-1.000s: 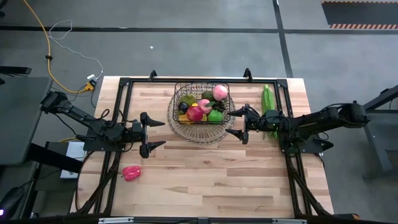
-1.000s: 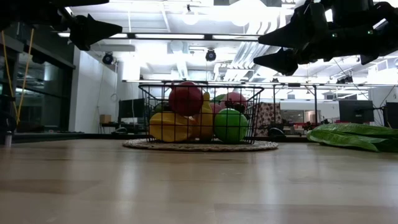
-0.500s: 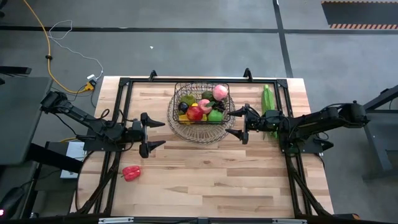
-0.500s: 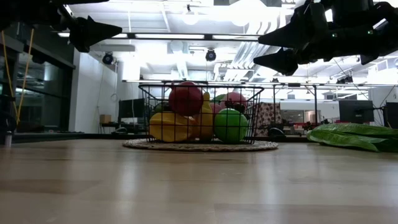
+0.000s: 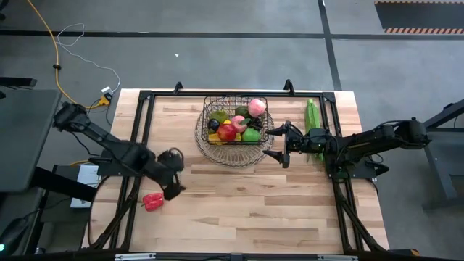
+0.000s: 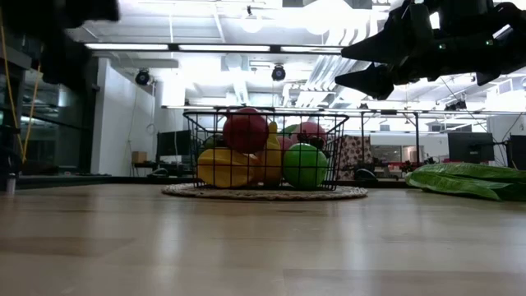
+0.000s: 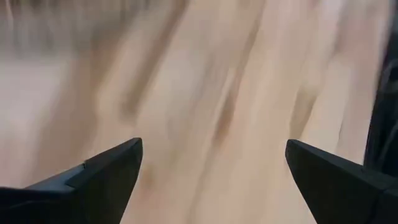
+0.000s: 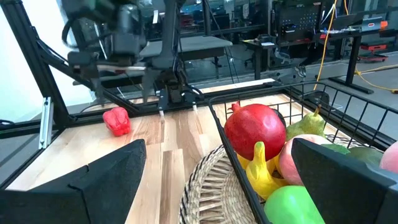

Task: Build produce basket
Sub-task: Put the red bell pepper into the black wire basket

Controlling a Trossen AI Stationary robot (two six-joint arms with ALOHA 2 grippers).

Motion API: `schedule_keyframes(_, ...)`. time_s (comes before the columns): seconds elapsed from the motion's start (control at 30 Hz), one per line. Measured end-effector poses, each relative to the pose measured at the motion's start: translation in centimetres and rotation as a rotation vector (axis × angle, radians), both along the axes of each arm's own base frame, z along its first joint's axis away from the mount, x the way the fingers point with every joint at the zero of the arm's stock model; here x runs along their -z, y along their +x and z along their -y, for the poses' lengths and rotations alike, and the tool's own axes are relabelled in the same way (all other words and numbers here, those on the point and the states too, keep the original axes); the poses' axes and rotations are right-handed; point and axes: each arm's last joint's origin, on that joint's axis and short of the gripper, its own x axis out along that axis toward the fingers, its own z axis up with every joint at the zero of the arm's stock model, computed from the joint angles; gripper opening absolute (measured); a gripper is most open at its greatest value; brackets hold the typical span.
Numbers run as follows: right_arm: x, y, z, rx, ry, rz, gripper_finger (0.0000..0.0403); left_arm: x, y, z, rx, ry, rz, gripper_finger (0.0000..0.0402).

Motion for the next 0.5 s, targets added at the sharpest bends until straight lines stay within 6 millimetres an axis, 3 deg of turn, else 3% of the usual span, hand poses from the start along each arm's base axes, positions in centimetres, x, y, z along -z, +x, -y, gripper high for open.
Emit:
schedule_keyframes(0.2, 0.0, 0.0, 0.0, 0.0, 0.003, 0.0, 0.0392, 0.7, 0.1, 3.8, -0.14, -0.159, -0.507, 0.0383)
schedule_keyframes(0.37, 0.0, 0.0, 0.0, 0.0, 0.003, 0.0, 0.0392, 2.7, -0.3, 7.1, -0.2, -0.176, -0.689, 0.0383)
schedule_keyframes(0.5, 0.0, 0.0, 0.0, 0.0, 0.003, 0.0, 0.0392, 4.1, -0.6, 8.5, -0.213, -0.145, -0.772, 0.0383)
